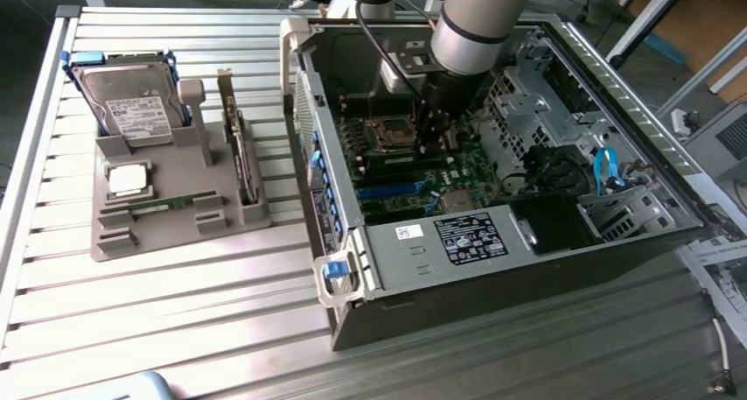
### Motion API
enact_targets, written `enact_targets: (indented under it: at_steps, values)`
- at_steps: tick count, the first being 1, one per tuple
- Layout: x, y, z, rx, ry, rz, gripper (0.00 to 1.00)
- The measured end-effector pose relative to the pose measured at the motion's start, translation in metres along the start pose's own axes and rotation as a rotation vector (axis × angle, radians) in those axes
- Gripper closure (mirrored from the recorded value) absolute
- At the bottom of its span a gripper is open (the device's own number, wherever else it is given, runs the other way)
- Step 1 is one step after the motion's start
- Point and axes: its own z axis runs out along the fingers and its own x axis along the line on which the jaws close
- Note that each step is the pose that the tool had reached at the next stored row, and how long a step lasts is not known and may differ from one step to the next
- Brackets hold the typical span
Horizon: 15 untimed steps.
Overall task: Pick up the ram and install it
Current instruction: 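Insert the ram into the slot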
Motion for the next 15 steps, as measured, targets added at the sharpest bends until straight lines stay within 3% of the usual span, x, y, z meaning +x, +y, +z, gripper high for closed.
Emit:
enact_targets:
  at_steps: [9,15]
  values:
    - [-0.0001,-0.0002,-0.0017,-0.0003,0.0009,0.000,0.87]
    - [0.0000,-0.0005,-0.0001,-0.0043,0.0024,0.000,0.87]
